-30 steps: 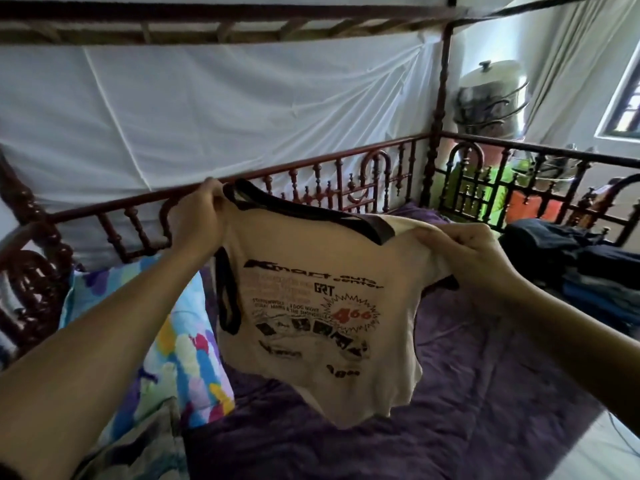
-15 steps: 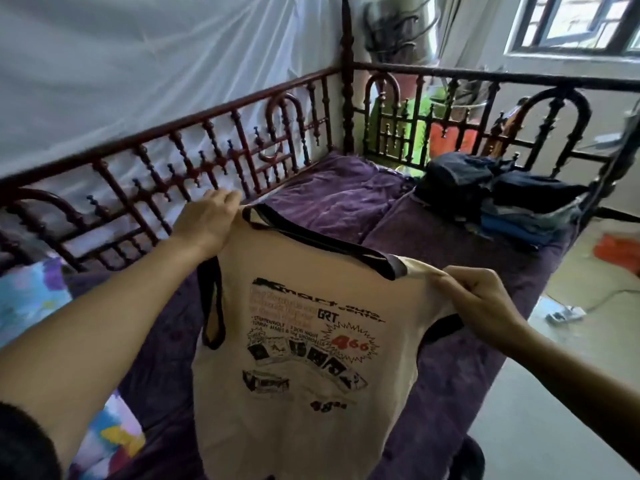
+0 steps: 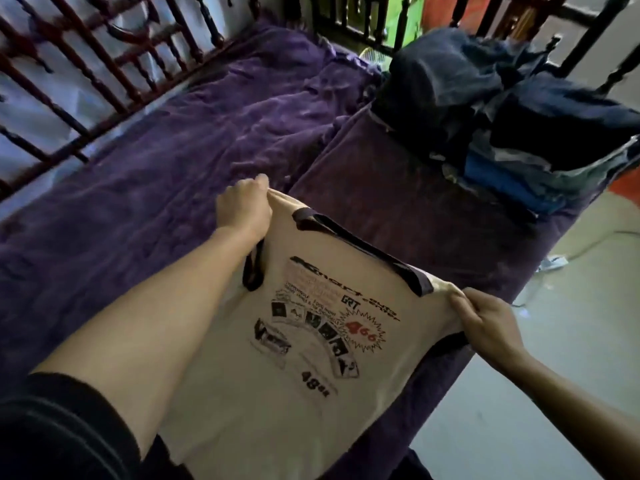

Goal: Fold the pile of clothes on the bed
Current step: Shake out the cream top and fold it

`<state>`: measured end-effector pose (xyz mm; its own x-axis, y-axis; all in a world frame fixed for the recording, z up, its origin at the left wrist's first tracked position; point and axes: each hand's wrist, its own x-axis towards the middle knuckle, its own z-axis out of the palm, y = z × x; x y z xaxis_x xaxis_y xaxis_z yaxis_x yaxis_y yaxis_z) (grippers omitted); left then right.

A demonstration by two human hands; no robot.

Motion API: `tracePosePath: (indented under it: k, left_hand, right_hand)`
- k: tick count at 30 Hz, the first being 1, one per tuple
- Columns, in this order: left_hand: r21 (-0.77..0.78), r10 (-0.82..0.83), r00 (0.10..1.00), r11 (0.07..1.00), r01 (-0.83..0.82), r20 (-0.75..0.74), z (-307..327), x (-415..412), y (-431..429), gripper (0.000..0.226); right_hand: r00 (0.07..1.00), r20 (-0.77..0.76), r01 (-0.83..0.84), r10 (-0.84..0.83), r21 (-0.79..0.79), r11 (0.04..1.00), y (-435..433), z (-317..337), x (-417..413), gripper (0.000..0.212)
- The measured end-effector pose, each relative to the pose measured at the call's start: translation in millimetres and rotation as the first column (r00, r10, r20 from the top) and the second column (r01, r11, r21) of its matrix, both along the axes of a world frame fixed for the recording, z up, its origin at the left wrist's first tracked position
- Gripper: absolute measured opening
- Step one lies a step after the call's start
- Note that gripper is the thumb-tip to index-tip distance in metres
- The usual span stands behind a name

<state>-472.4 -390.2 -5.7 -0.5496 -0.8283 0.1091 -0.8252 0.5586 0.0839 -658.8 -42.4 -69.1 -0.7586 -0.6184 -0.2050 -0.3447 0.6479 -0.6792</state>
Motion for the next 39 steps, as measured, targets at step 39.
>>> tracePosePath:
  k: [39]
  left_hand:
    - [0.26,0.874,0.452,0.484,-0.836,-0.175,-253.9,344.0,-7.9,0.012]
  right_hand:
    - [0.52,0.854,-0.028,0.007,0.009,1.0,-413.9,-174.5,142.8,0.032]
